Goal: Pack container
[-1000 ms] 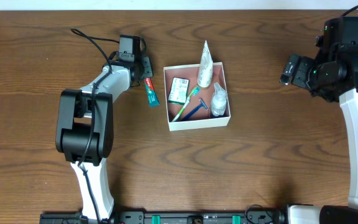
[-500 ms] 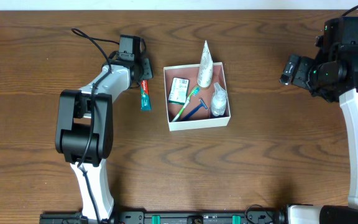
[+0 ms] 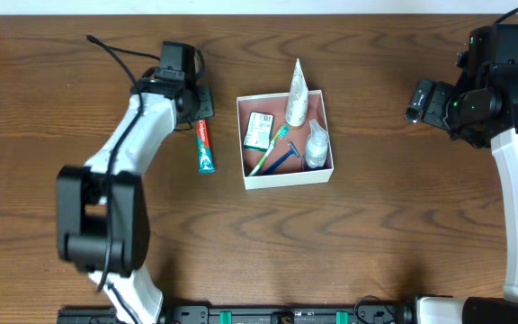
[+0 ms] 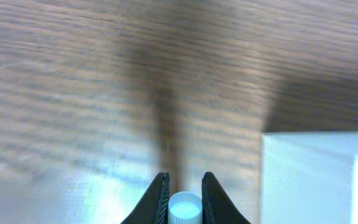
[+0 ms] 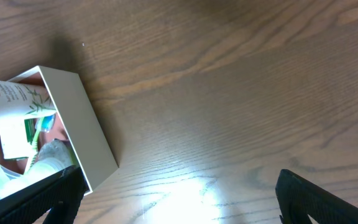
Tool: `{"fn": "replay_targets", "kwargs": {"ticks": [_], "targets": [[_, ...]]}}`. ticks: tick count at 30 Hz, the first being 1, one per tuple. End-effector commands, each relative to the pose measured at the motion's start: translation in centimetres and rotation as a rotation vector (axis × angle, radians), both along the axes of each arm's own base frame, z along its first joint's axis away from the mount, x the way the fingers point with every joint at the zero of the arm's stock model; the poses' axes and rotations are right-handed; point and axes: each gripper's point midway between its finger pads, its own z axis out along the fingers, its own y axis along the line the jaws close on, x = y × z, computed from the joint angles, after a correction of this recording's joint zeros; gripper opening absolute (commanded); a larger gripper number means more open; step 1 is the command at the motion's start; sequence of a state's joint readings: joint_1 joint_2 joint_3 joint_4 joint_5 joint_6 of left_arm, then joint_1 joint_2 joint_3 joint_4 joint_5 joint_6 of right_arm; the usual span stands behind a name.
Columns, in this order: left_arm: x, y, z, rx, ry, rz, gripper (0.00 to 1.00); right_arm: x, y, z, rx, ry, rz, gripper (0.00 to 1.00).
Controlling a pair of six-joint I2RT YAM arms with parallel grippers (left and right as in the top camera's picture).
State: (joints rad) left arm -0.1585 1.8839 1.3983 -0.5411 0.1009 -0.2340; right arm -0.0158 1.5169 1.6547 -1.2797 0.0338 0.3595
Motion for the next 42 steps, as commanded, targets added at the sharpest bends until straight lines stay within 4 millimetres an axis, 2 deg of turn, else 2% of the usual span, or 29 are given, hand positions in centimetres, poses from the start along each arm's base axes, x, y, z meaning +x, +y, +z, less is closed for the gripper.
{"fn": "replay_targets", "kwargs": {"ticks": [1, 7, 14, 17, 20, 26, 30, 32, 34, 36, 39, 42], "targets": [[-1.2, -0.8, 3.1, -0.002, -0.032, -0.036, 0.11, 0.1, -0.1, 0.1, 0.006, -0.003, -0.016, 0.99], [-4.4, -3.0, 6.7, -0.02, -0.035, -0.092, 0.11, 0.1, -0.1, 0.1, 0.006, -0.003, -0.016, 0.99], [-8.0, -9.2, 10.0, -0.09, -0.074, -0.251, 0.11, 0.1, -0.1, 0.1, 0.006, -0.003, -0.016, 0.99], [-8.4, -12.1, 10.4, -0.098, -0.112, -0.317, 0.11, 0.1, -0.1, 0.1, 0.006, -0.003, -0.016, 0.99], [-7.6, -13.7, 10.5, -0.068, -0.173, -0.335, 0.1, 0.1, -0.1, 0.1, 0.006, -0.003, -0.016, 0.99], [-4.0, -15.2, 10.8, -0.051, -0.311, -0.289, 0.1, 0.1, -0.1, 0.1, 0.006, -0.003, -0.016, 0.99], [-2.7, -15.5, 8.3, -0.074, -0.273, -0.229, 0.11, 0.1, -0.1, 0.1, 0.006, -0.003, -0.016, 0.99], [-2.5, -15.6, 7.3, -0.069, -0.255, -0.225, 0.17, 0.1, -0.1, 0.1, 0.006, -0.003, -0.016, 0.99], [-2.6, -15.6, 7.2, -0.067, -0.25, -0.226, 0.29, 0.1, -0.1, 0.1, 0.006, -0.003, -0.016, 0.99], [-2.7, -15.3, 8.2, -0.072, -0.264, -0.222, 0.49, 0.1, -0.1, 0.1, 0.006, -0.003, -0.016, 0.99], [-3.1, -14.4, 10.1, -0.081, -0.29, -0.21, 0.58, 0.1, -0.1, 0.1, 0.006, -0.003, -0.016, 0.99], [-3.8, -12.7, 12.4, -0.086, -0.311, -0.182, 0.62, 0.1, -0.1, 0.1, 0.006, -0.003, -0.016, 0.99]]}}
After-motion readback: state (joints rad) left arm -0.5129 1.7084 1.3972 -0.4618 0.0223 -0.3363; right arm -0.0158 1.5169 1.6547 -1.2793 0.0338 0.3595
